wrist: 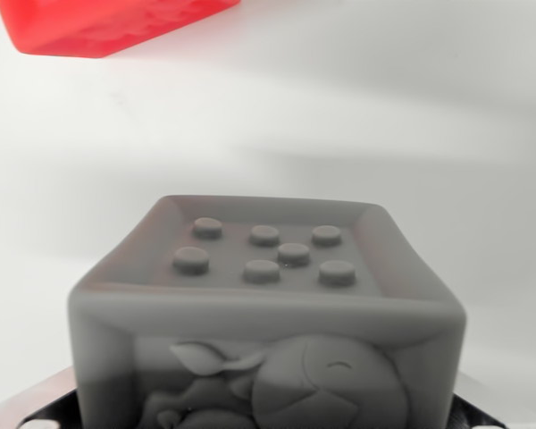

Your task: Destack cube

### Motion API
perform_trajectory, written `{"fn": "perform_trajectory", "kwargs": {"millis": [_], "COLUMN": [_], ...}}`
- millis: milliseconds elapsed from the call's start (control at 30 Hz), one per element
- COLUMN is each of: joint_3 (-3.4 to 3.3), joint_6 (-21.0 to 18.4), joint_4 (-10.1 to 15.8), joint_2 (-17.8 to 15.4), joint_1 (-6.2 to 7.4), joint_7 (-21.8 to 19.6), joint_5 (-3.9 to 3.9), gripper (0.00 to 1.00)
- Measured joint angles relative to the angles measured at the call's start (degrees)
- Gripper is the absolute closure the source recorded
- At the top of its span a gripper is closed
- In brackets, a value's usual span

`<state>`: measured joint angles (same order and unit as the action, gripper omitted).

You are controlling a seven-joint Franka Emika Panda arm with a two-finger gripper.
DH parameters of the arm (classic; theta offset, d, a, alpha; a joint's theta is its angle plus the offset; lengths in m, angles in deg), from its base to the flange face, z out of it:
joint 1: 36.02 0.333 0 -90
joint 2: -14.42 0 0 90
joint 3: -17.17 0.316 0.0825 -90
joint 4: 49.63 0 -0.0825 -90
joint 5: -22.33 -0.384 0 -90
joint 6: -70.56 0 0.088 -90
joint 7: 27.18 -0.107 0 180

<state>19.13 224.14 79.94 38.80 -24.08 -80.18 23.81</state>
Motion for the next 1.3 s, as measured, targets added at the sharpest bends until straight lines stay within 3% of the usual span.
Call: {"fn": "perform_trajectory", "kwargs": {"millis": [700,1300], "joint_3": [-0.57,-0.72], "joint_6": [4.63,6.12], "joint_4": [-1.40,-2.11], "joint_2": [5.99,8.17], "joint_1": [0.51,0.64], "joint_7": [-0.03,-0.03], "joint_5": [0.03,0.03], "gripper": [1.00,1.00]}}
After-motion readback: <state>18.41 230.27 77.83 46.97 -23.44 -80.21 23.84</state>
